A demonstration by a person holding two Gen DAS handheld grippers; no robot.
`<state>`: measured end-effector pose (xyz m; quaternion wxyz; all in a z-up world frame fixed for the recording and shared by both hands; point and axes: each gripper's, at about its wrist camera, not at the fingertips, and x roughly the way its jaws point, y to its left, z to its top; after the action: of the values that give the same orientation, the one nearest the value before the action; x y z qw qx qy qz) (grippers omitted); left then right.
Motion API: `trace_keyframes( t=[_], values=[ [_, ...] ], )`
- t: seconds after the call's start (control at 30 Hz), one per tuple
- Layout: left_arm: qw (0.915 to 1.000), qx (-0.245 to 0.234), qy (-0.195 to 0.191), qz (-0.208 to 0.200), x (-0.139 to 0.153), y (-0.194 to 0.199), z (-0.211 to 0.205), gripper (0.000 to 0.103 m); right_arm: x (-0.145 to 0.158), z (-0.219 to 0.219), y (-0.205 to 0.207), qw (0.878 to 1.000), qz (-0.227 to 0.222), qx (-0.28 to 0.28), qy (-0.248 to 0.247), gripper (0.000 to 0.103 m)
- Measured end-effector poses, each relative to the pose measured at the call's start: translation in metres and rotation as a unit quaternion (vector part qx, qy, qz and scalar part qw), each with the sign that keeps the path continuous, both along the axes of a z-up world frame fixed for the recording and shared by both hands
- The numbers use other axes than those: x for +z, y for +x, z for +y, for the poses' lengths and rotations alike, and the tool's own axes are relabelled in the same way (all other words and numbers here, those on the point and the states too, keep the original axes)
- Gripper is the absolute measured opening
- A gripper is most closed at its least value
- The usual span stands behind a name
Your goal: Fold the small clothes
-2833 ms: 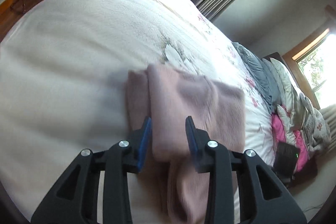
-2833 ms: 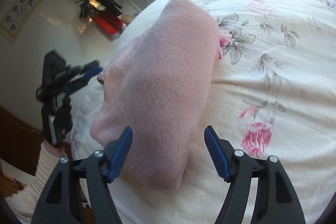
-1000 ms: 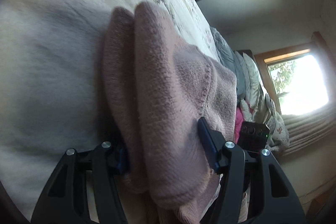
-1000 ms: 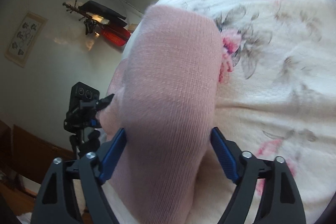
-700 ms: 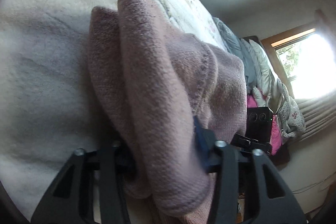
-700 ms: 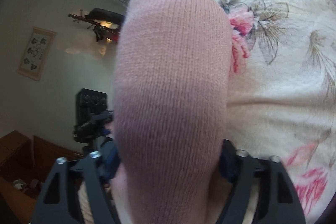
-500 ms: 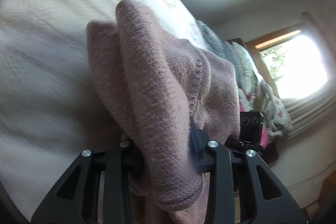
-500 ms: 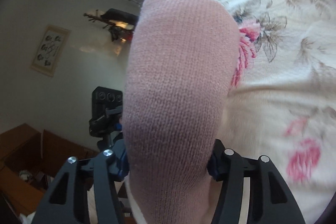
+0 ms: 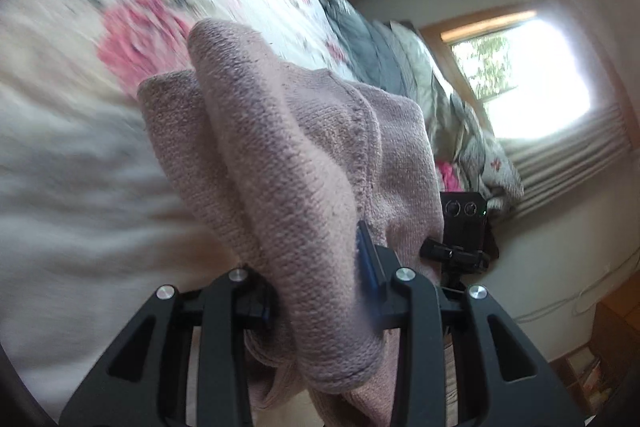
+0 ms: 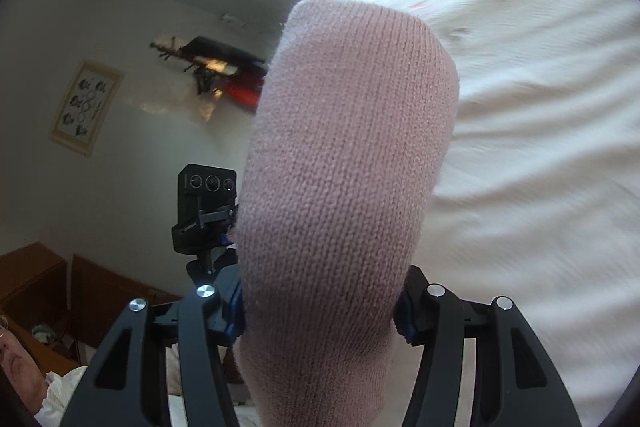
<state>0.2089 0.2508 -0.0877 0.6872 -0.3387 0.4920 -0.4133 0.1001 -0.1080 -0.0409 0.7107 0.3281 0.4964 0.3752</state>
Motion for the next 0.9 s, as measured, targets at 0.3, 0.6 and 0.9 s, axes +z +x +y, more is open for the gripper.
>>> trace_keyframes(
  t=[0.3,0.6,0.9],
  values=[
    [0.9973,-0.036,0.064,0.001,-0.044,0.001,-0.078,0.031,-0.05,-0.061,-0.026,0.997,0.054,-0.051,-0.028,0.058],
    [0.9953,-0.029,0.092,-0.012,-0.072,0.003,-0.075,0.036,-0.077,-0.036,-0.023,0.996,0.043,-0.054,-0.057,0.067],
    [0.9822,0.033,0.171,-0.07,-0.026,-0.035,-0.052,0.044,-0.062,-0.033,-0.053,0.991,0.047,-0.064,-0.112,0.081]
  ],
)
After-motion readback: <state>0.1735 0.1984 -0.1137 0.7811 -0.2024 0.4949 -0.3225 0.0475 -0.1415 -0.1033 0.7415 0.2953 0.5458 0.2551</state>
